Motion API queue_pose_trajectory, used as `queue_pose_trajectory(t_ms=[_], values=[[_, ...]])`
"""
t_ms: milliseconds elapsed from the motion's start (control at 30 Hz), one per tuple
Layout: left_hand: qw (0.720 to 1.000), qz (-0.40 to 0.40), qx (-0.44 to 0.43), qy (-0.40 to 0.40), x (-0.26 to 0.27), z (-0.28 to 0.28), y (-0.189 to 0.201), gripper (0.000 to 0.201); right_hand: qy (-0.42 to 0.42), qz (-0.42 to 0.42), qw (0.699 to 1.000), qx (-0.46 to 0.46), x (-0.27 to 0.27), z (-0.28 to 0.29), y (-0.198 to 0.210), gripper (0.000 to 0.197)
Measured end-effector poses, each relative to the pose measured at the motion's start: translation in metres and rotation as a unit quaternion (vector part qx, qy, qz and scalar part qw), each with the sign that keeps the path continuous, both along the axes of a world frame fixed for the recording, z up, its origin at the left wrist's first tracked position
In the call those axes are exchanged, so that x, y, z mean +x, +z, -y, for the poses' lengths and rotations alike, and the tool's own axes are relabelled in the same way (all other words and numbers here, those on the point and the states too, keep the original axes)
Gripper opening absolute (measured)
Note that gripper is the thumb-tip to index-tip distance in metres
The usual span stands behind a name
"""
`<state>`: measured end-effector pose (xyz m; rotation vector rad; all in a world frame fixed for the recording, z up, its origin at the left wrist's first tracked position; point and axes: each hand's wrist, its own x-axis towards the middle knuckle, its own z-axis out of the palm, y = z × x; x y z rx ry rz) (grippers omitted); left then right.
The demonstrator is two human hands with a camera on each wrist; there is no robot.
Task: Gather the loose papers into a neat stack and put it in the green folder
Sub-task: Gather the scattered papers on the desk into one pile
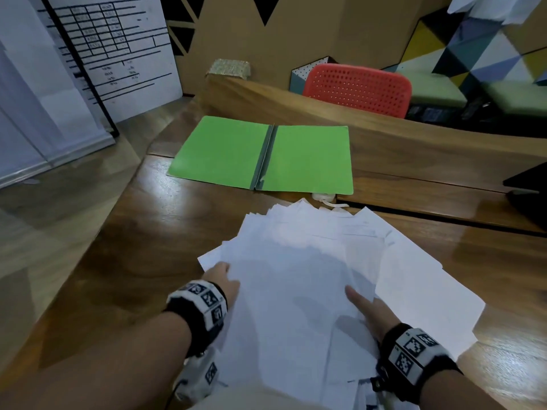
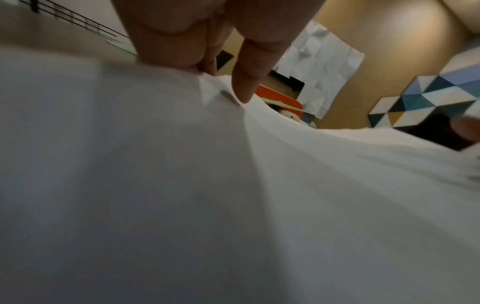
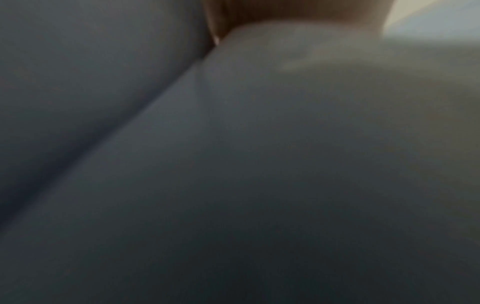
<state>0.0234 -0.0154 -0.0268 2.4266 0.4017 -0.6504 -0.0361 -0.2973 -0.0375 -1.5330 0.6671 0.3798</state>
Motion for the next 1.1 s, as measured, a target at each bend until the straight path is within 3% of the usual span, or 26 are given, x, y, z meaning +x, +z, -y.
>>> queue_pose_trajectory(t_ms=[100,200,267,333,400,467,567,700,833,900,967,1100], values=[[1.000,-0.015,-0.001,-0.027,-0.005,0.007,-0.008,0.051,0.022,0.032,0.998,-0.051,-0.004,-0.007,-0.001,0.048],[1.000,0.011,-0.013,0.022,-0.002,-0.004,-0.005,0.072,0.007,0.063,0.997,-0.031,-0.008,-0.009,0.010,0.044],[0.994,0.045,-0.052,0.085,-0.001,-0.016,0.004,0.092,0.011,0.096,0.995,0.028,-0.009,-0.003,0.013,0.069],[0.973,0.043,-0.197,0.115,-0.003,-0.024,0.015,0.103,0.013,0.119,0.988,0.096,-0.009,-0.001,0.014,0.095],[0.922,-0.008,-0.376,0.093,-0.006,-0.026,0.022,0.097,0.034,0.111,0.981,0.153,-0.008,-0.005,0.016,0.094],[0.898,-0.056,-0.434,0.057,-0.010,-0.024,0.020,0.090,0.059,0.090,0.982,0.156,-0.005,-0.012,0.019,0.081],[0.933,-0.041,-0.357,0.026,-0.011,-0.021,0.010,0.099,0.071,0.062,0.994,0.062,0.000,-0.028,0.020,0.078],[0.966,-0.044,-0.244,0.076,-0.003,-0.035,-0.015,0.086,0.063,0.013,0.983,-0.169,0.006,-0.022,0.020,0.030],[0.972,-0.039,-0.209,0.099,0.002,-0.053,-0.034,0.067,-0.026,-0.163,0.885,-0.435,-0.010,0.023,0.033,0.058],[0.974,-0.048,-0.204,0.091,0.005,-0.058,-0.036,0.062,-0.096,-0.204,0.866,-0.447,-0.025,0.043,0.036,0.067],[0.974,-0.054,-0.205,0.073,0.008,-0.058,-0.034,0.060,-0.160,-0.211,0.874,-0.406,-0.035,0.053,0.038,0.071],[0.969,-0.046,-0.226,0.086,0.014,-0.054,-0.025,0.046,-0.261,-0.116,0.892,-0.350,-0.035,0.058,0.035,0.073]])
